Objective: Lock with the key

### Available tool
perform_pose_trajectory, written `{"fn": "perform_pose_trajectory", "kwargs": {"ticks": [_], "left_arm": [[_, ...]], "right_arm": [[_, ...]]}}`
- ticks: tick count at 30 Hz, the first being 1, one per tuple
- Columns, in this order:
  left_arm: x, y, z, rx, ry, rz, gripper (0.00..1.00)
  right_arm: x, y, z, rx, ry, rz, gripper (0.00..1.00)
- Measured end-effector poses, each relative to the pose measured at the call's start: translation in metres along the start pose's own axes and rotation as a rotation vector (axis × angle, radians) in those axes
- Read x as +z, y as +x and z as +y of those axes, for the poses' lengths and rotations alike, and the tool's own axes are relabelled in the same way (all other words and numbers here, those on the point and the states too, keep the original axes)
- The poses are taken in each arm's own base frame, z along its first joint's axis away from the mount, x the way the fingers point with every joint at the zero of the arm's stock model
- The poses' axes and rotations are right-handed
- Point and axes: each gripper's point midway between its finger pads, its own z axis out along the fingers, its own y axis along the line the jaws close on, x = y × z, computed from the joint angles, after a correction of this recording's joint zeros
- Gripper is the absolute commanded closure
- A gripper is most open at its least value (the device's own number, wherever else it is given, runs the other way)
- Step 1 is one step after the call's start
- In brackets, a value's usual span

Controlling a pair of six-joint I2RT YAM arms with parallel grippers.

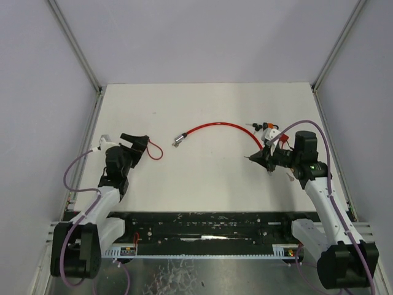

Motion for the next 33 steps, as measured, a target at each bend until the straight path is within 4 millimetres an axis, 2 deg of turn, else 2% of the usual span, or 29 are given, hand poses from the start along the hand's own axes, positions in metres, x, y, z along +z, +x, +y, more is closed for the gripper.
{"fn": "perform_pose_trajectory", "kwargs": {"ticks": [5,7,9,12,14,17,21,24,26,28,30,33], "left_arm": [[-0.038,0.021,-0.007,0.026,0.176,0.032,0.04],[-0.052,0.031,-0.02,0.06,0.267,0.064,0.05],[-0.068,0.046,-0.042,0.107,0.377,0.107,0.05],[-0.095,0.075,-0.071,0.173,0.525,0.188,0.06],[-0.116,0.102,-0.086,0.21,0.628,0.258,0.07],[-0.139,0.142,-0.092,0.253,0.721,0.362,0.07],[-0.155,0.195,-0.088,0.333,0.76,0.48,0.08],[-0.16,0.234,-0.091,0.424,0.766,0.538,0.13],[-0.158,0.252,-0.103,0.466,0.783,0.535,0.18],[-0.153,0.269,-0.124,0.506,0.825,0.505,0.19],[-0.147,0.281,-0.14,0.542,0.868,0.463,0.2],[-0.139,0.295,-0.154,0.586,0.927,0.408,0.22]], "right_arm": [[0.002,-0.004,0.004,0.079,-0.023,-0.013,1.0],[0.003,-0.006,0.005,0.125,-0.036,-0.018,1.0],[0.005,-0.009,0.006,0.167,-0.047,-0.03,1.0],[0.006,-0.015,0.008,0.231,-0.061,-0.053,1.0],[0.006,-0.02,0.009,0.261,-0.068,-0.069,1.0],[0.006,-0.029,0.01,0.302,-0.084,-0.099,1.0],[0.009,-0.036,0.01,0.354,-0.111,-0.125,1.0],[0.012,-0.035,0.01,0.397,-0.127,-0.128,1.0],[0.013,-0.034,0.01,0.419,-0.131,-0.127,1.0],[0.014,-0.033,0.01,0.437,-0.132,-0.127,1.0],[0.014,-0.033,0.01,0.447,-0.135,-0.128,1.0],[0.015,-0.034,0.01,0.453,-0.139,-0.132,1.0]]}}
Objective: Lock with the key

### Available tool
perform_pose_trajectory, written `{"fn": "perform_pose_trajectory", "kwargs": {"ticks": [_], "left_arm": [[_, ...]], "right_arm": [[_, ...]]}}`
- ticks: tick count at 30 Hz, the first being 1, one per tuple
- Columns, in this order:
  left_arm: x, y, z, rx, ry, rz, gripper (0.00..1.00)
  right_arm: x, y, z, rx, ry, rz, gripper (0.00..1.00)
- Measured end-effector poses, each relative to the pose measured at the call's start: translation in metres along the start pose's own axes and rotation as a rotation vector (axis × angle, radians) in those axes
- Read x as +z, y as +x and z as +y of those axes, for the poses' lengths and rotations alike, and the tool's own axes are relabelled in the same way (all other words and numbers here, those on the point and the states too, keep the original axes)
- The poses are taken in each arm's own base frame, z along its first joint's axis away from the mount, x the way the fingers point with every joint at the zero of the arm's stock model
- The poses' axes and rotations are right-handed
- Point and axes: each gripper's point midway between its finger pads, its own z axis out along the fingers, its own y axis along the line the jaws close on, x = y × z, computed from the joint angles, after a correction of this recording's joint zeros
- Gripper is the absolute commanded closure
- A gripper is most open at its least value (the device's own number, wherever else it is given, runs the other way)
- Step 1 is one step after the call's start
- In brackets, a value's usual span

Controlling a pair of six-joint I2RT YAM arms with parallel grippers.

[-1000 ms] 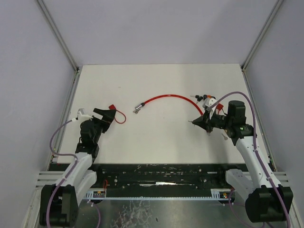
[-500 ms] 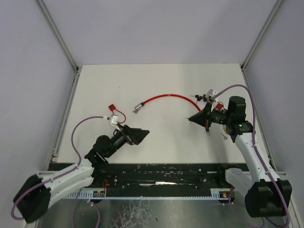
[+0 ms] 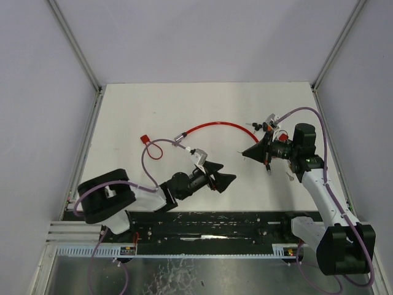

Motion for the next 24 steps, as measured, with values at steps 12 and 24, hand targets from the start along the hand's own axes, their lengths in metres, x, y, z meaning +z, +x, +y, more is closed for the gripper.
{"fn": "perform_pose_trajectory", "kwargs": {"ticks": [12,24], "left_arm": [[0.059,-0.011,-0.007,0.135,-0.021,-0.149,0.32],[0.085,-0.029,-0.003,0.157,-0.108,-0.214,0.53]], "right_arm": [[0.001,-0.002,0.002,0.021,-0.011,-0.008,1.0],[0.001,-0.002,0.002,0.042,-0.016,-0.01,1.0]]}}
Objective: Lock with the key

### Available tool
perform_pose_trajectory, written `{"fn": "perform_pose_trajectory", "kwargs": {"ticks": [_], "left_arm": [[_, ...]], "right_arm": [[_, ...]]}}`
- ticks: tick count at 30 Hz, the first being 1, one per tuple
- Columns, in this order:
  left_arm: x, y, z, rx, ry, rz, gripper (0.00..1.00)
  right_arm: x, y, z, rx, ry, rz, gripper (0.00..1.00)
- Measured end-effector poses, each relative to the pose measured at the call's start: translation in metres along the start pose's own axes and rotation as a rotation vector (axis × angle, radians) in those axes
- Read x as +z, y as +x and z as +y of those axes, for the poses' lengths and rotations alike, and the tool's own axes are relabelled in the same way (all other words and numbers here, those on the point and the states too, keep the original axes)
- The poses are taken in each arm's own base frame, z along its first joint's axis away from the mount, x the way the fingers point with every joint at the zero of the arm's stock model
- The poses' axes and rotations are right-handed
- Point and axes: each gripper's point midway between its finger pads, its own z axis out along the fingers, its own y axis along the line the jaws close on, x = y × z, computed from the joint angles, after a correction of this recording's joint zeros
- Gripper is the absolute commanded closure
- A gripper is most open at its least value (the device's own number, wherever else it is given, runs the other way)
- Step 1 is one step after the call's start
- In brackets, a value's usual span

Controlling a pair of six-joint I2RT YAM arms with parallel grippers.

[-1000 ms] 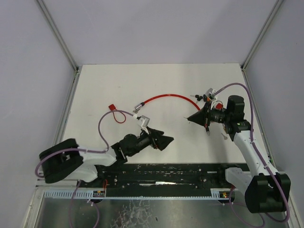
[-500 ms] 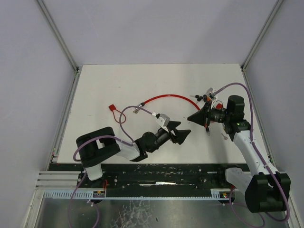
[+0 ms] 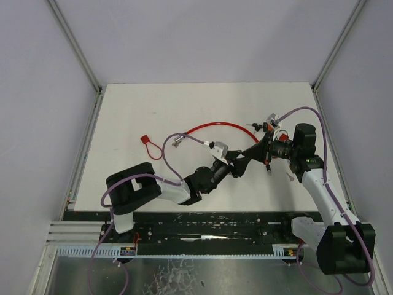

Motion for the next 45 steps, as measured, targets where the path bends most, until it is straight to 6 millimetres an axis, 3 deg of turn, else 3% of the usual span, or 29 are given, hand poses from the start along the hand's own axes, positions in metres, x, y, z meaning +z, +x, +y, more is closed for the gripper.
{"fn": "perform_pose_trajectory", "kwargs": {"ticks": [5,8,15,17,27,32,40,45], "left_arm": [[0.003,0.003,0.0,0.016,-0.008,0.019,0.56],[0.002,0.007,0.002,0.024,-0.013,0.035,0.72],[0.001,0.013,0.004,0.052,-0.017,0.057,0.99],[0.0,0.015,0.001,0.057,-0.007,0.065,1.0],[-0.015,0.015,0.001,0.092,0.022,0.079,1.0],[-0.023,0.011,0.002,0.097,0.027,0.078,1.0],[-0.03,0.012,0.008,0.103,0.018,0.088,1.0],[-0.039,0.013,0.015,0.102,0.008,0.102,1.0]], "right_arm": [[0.0,-0.001,0.0,-0.001,-0.001,-0.003,1.0],[0.0,-0.001,0.0,0.0,0.0,-0.003,1.0],[0.0,-0.002,0.0,-0.003,-0.001,-0.006,0.99],[0.001,-0.003,-0.001,-0.011,0.001,-0.01,0.94],[0.001,0.0,0.0,-0.003,-0.004,-0.006,0.91],[0.001,0.0,0.0,-0.002,-0.003,-0.005,0.78],[0.001,0.001,-0.001,-0.007,-0.003,-0.005,0.67],[0.0,0.0,0.0,-0.014,-0.002,-0.006,0.65]]}}
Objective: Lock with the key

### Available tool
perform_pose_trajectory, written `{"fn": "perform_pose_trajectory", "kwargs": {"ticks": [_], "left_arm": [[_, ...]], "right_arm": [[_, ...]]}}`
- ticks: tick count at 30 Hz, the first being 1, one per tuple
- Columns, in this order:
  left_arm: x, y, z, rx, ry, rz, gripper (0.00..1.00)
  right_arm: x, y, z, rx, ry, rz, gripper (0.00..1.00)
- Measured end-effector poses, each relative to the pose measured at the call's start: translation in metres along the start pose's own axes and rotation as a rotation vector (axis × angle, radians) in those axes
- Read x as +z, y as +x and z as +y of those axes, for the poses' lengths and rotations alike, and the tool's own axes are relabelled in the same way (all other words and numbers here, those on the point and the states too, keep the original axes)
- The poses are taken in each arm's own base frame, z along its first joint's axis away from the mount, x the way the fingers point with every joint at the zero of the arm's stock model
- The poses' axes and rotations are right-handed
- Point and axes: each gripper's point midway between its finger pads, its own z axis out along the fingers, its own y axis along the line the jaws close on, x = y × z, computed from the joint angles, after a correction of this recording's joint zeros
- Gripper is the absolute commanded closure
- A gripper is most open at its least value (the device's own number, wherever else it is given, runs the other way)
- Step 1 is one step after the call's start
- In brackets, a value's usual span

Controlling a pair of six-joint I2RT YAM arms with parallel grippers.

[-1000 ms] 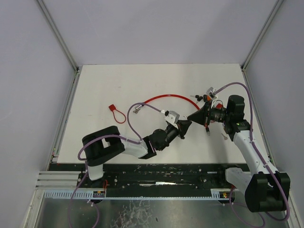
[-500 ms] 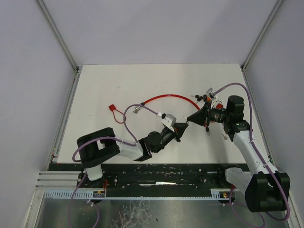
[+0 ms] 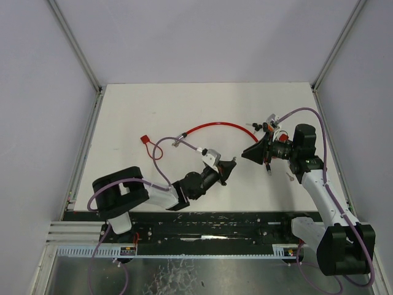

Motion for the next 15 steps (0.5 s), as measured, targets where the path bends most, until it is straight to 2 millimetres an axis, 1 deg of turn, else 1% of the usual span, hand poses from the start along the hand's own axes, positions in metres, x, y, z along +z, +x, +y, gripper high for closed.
{"fn": "perform_pose_trajectory", "kwargs": {"ticks": [4,7,9,14,15], "left_arm": [[-0.016,-0.001,0.009,-0.024,-0.014,0.01,1.0],[-0.032,-0.002,0.028,-0.068,-0.051,0.024,1.0],[-0.042,-0.005,0.051,-0.122,-0.108,0.036,1.0],[-0.063,-0.026,0.125,-0.267,-0.308,0.024,1.0],[-0.07,-0.03,0.143,-0.296,-0.361,0.022,1.0]], "right_arm": [[-0.001,0.001,0.001,-0.015,0.005,0.002,0.65],[-0.002,0.0,0.001,-0.037,0.011,0.0,0.65],[-0.003,0.001,0.0,-0.044,0.017,0.003,0.65],[-0.004,0.004,-0.005,-0.051,0.039,0.011,0.65],[-0.004,0.005,-0.005,-0.051,0.042,0.013,0.65]]}}
